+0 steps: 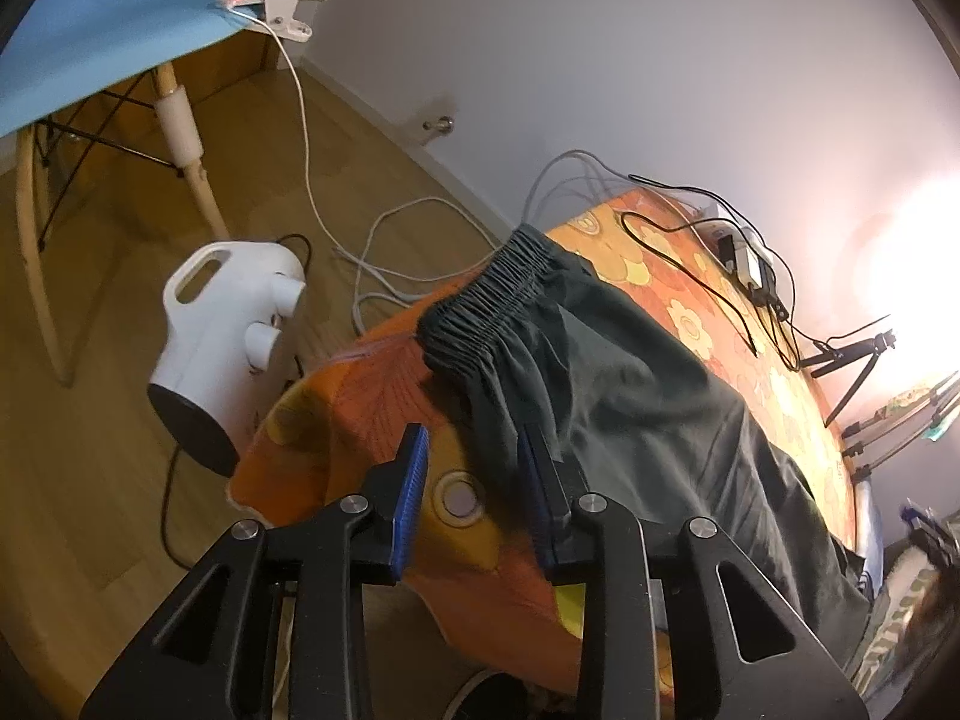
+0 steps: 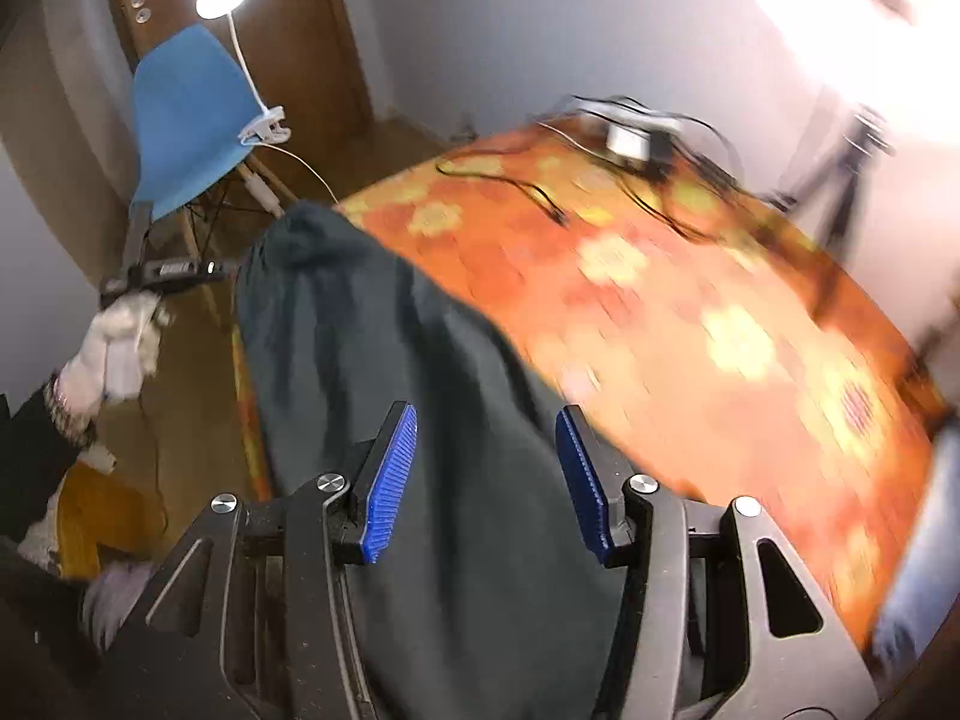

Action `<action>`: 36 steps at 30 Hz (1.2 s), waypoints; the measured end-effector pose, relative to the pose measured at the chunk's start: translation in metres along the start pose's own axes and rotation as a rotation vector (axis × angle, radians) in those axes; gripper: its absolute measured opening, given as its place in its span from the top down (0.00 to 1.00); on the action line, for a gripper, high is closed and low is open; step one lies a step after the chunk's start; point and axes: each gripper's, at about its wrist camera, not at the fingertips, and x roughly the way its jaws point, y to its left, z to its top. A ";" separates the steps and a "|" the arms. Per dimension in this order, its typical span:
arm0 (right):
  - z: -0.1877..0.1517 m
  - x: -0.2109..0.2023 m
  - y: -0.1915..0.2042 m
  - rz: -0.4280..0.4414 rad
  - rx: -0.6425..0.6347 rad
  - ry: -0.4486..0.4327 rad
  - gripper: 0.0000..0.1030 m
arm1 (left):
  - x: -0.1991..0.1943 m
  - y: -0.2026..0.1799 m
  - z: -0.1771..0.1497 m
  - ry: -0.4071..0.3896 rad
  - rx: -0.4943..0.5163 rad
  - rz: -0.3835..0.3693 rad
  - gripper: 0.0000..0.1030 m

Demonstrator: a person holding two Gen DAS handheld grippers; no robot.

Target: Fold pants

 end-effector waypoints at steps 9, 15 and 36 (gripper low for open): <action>0.045 0.142 0.039 0.010 -0.114 0.142 0.50 | 0.016 0.011 0.008 0.019 -0.046 -0.015 0.64; 0.042 0.164 0.043 0.048 -0.130 0.204 0.95 | 0.026 0.009 0.011 0.018 -0.060 -0.029 0.64; -0.006 0.013 -0.058 -0.142 0.183 0.034 0.59 | 0.003 -0.021 0.022 -0.091 0.101 0.041 0.65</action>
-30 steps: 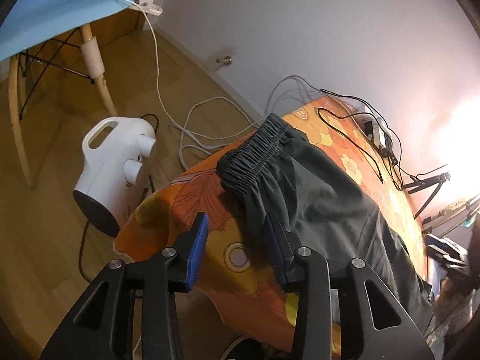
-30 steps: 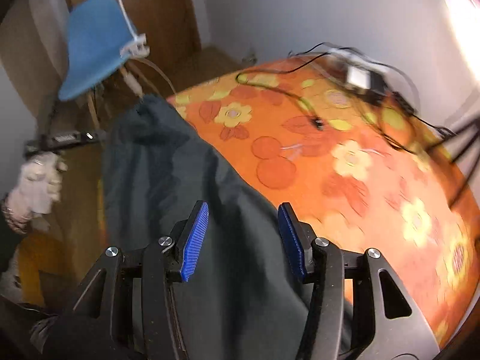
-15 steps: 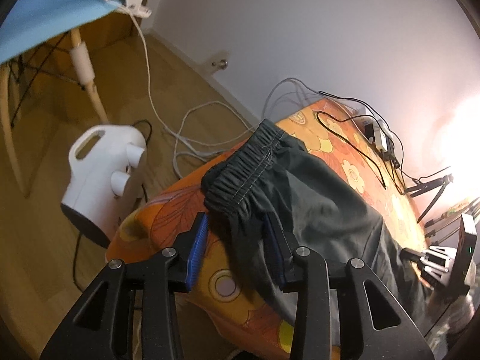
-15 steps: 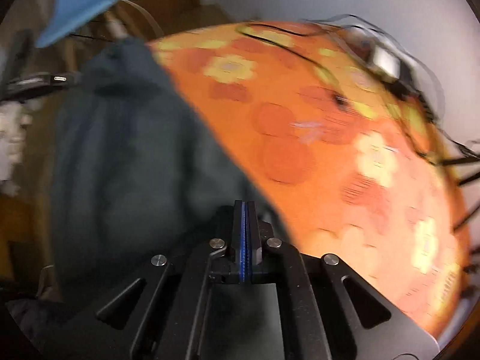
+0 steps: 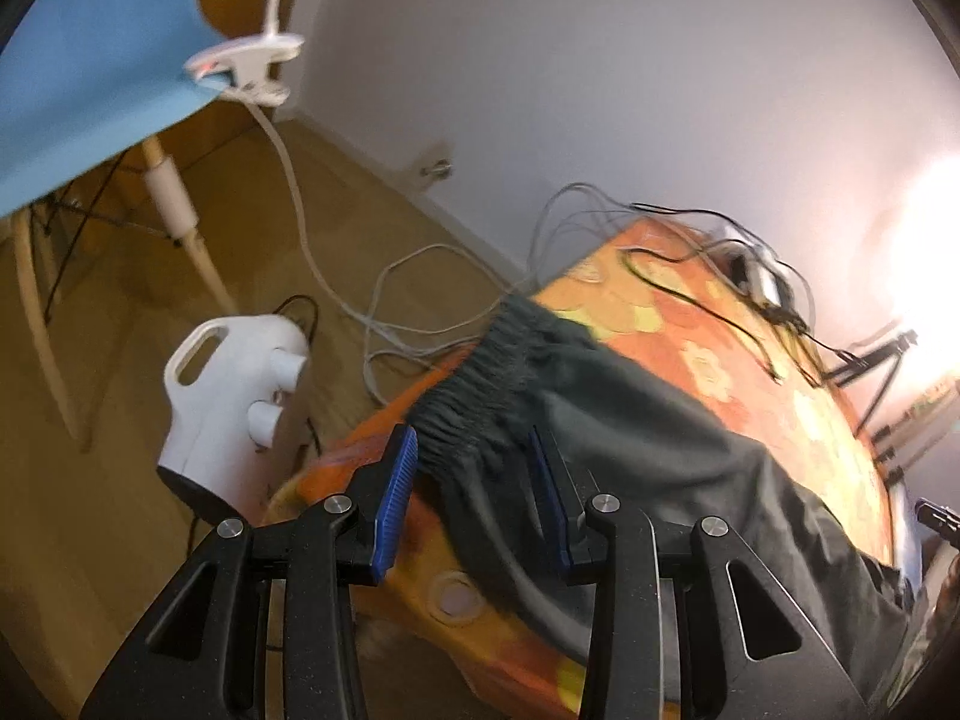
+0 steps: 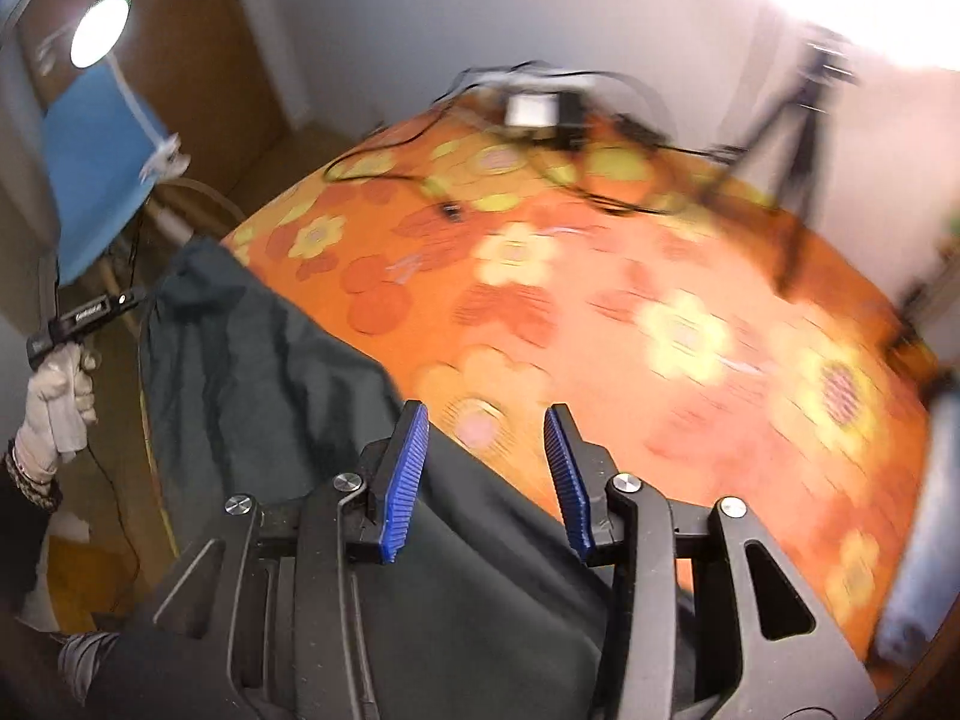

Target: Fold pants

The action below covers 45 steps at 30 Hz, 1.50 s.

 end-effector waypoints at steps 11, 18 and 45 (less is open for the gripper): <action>-0.071 0.001 -0.045 -0.158 0.024 0.127 0.59 | 0.002 -0.055 -0.029 0.077 0.103 -0.083 0.65; -0.110 -0.027 -0.073 -0.205 0.106 0.090 0.58 | 0.014 -0.067 -0.046 0.126 0.170 -0.048 0.65; -0.194 -0.161 -0.228 -0.296 0.772 -0.052 0.33 | -0.002 -0.132 -0.072 0.129 0.233 -0.126 0.65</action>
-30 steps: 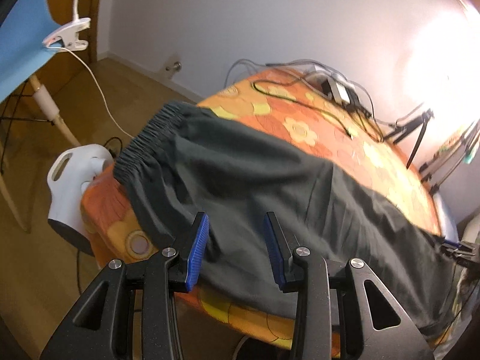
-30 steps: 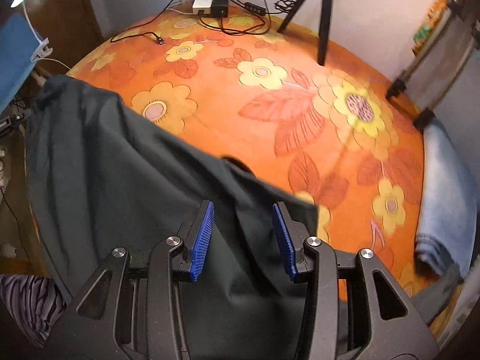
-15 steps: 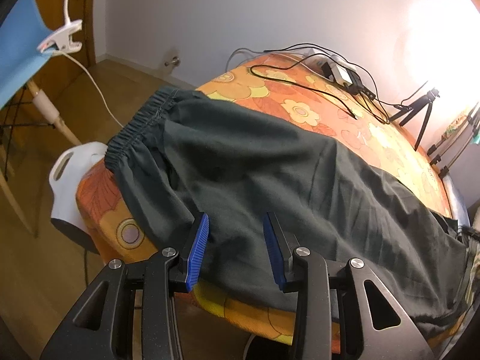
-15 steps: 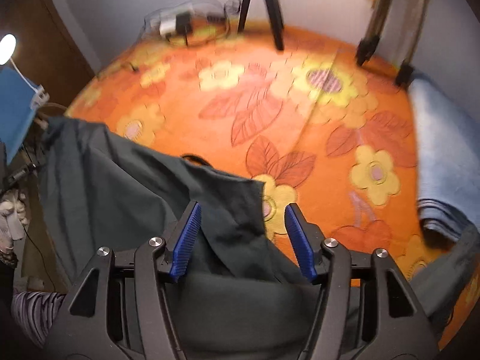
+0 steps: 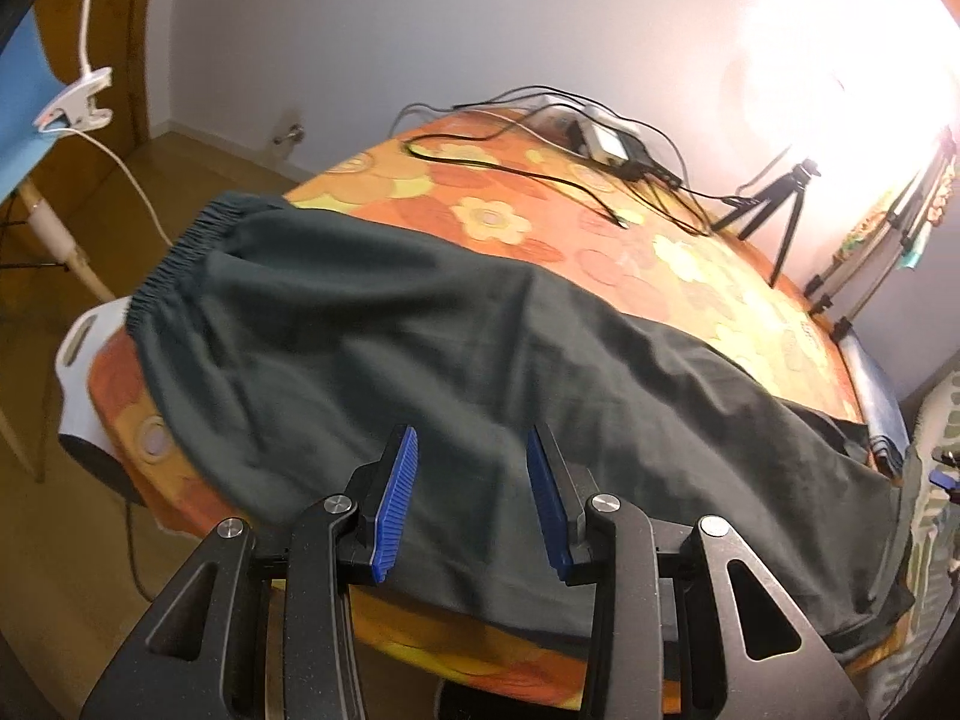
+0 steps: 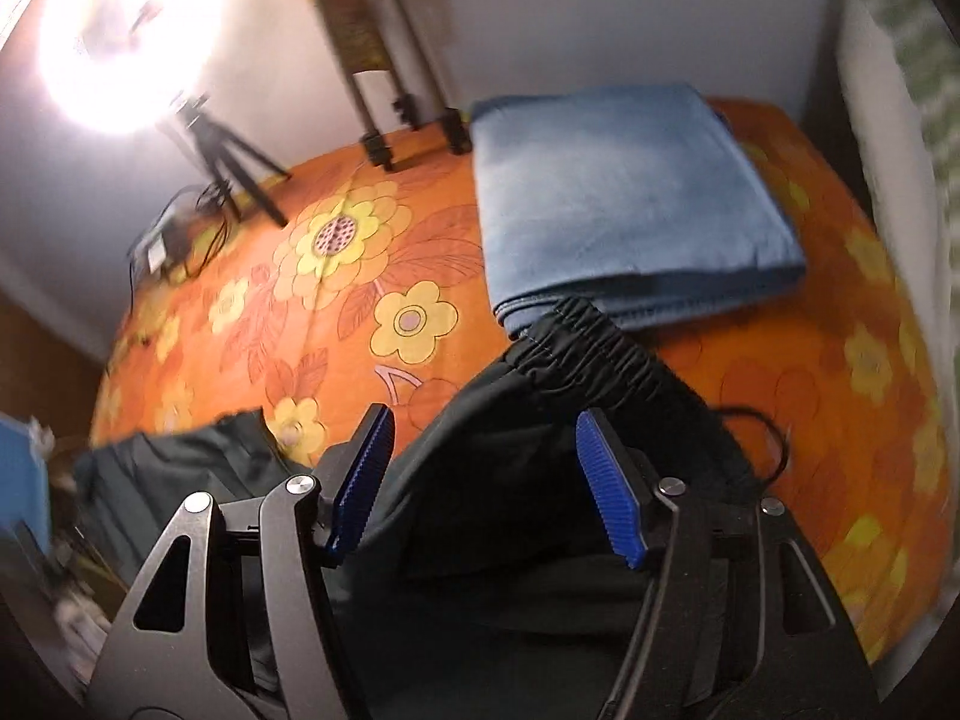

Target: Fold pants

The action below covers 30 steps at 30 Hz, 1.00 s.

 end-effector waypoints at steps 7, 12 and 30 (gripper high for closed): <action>0.010 0.037 0.032 -0.161 0.003 0.088 0.26 | -0.006 -0.029 -0.009 0.014 0.046 -0.048 0.65; 0.008 0.052 0.033 -0.310 -0.078 0.114 0.28 | -0.010 -0.044 -0.017 0.040 0.082 -0.088 0.65; -0.096 -0.060 -0.073 0.055 0.226 -0.191 0.90 | -0.032 -0.318 -0.083 0.256 0.703 -0.528 0.64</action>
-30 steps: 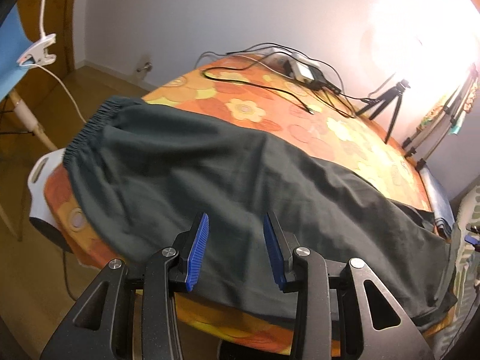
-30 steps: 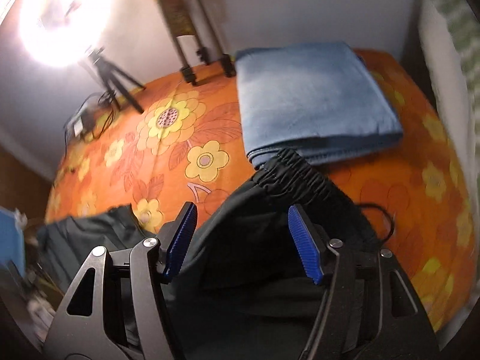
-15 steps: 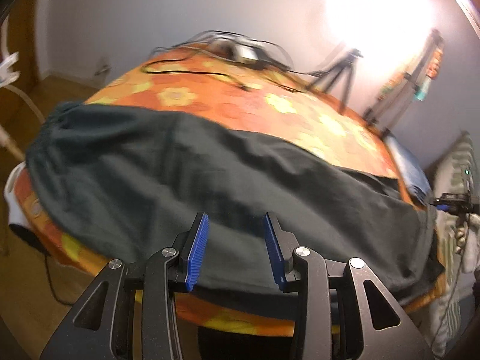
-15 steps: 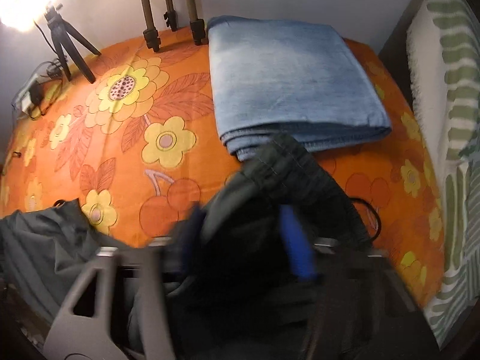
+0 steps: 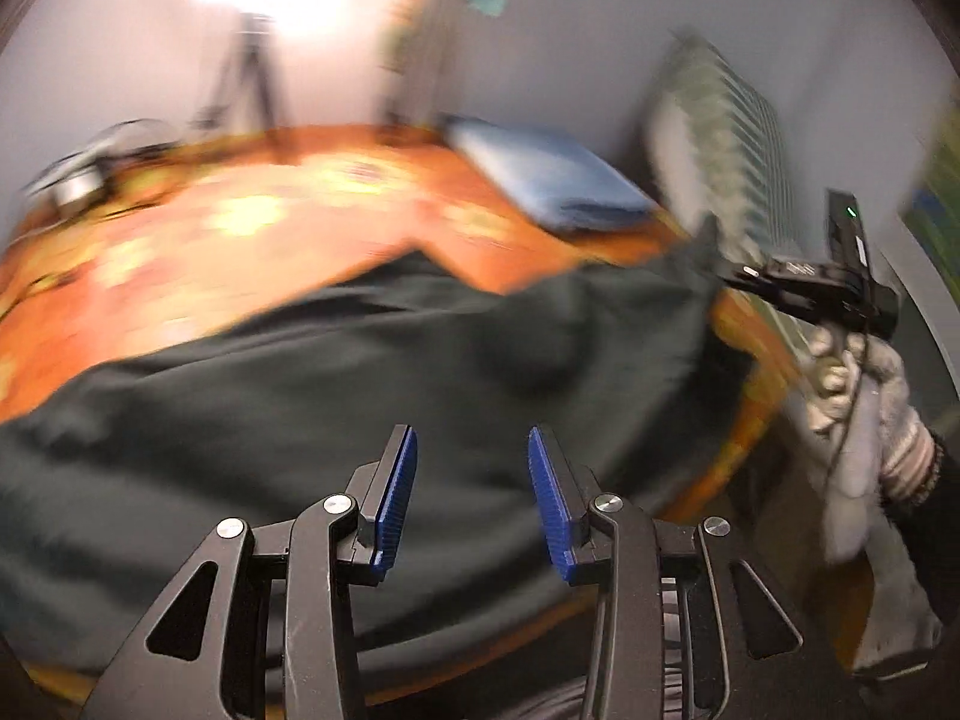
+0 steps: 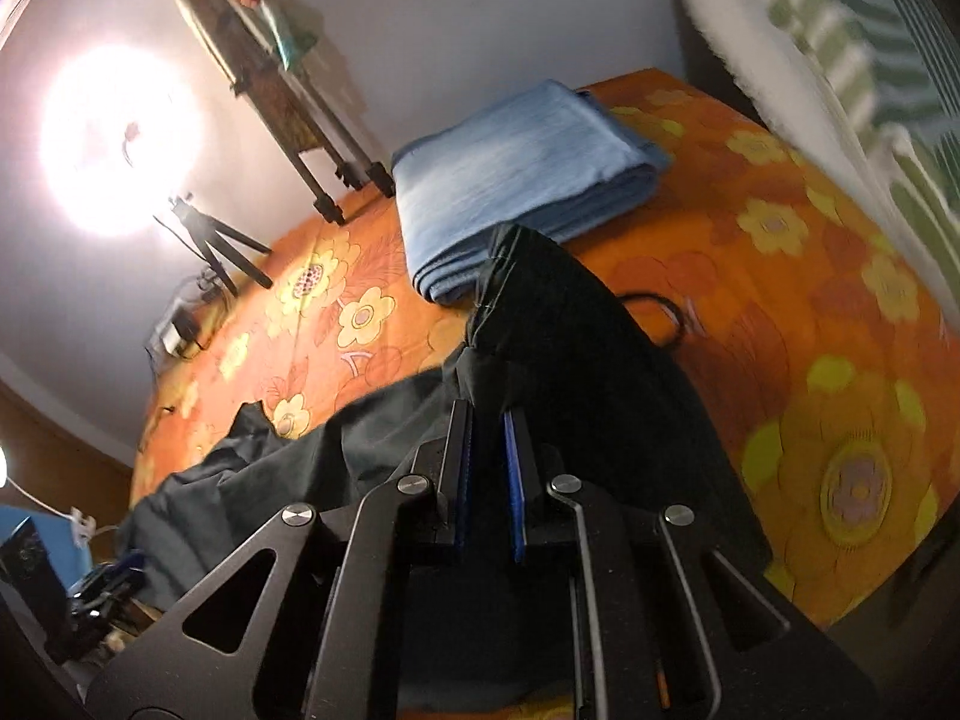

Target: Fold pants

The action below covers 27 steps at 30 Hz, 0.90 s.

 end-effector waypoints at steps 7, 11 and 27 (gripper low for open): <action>-0.042 -0.006 -0.037 0.016 0.035 0.088 0.90 | 0.083 -0.100 0.017 0.162 0.246 -0.116 0.61; -0.052 -0.021 -0.074 0.029 0.099 0.120 0.74 | 0.118 -0.148 0.029 0.185 0.364 -0.129 0.58; -0.049 0.008 -0.141 0.068 0.216 0.187 0.64 | 0.207 -0.221 0.086 0.094 0.478 -0.005 0.82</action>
